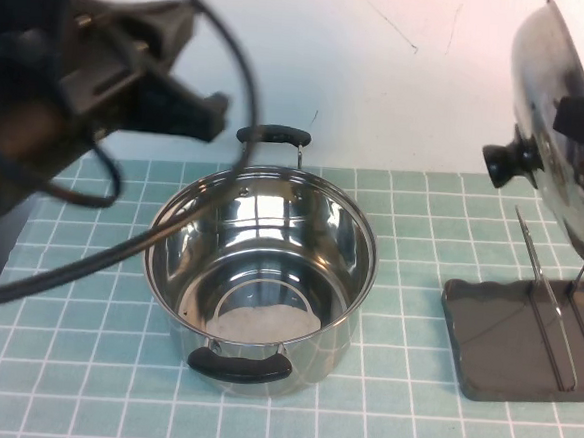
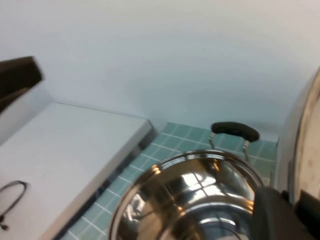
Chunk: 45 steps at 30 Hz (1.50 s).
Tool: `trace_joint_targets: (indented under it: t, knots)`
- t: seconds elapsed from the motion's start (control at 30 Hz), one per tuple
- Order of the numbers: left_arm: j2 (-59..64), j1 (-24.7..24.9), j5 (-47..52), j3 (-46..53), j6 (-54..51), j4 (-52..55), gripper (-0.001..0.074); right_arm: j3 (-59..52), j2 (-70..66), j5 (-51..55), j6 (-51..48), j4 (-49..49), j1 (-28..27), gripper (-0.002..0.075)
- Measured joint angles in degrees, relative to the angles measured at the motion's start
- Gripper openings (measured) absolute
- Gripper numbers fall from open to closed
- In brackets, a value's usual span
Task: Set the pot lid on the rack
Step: Place the pot lid on the pot rack
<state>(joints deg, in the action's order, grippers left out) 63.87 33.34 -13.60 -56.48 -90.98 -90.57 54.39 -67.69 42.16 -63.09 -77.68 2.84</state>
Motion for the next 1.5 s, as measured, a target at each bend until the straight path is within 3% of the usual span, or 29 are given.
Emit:
trace_joint_targets:
  t: [0.27, 1.03, 1.17, 1.5]
  knots:
    - [-8.3, 0.0, -4.8, 9.8, -5.0, -7.4, 0.0001, -1.8, 0.4, -2.3, 7.2, 10.4, 0.0, 0.0019]
    - [-10.4, 0.0, -3.6, 12.4, -5.9, -9.1, 0.0001, -6.9, -6.2, -7.9, 2.3, 3.0, 0.0, 0.0025]
    - [-10.4, 0.0, -3.6, 12.4, -5.9, -9.2, 0.0001, -6.9, -6.4, -8.0, 1.9, 2.8, 0.0, 0.0058]
    - [-10.4, 0.0, -3.6, 12.4, -5.9, -9.3, 0.0001, -6.9, -6.4, -6.7, 1.9, 2.7, -0.1, 0.0229]
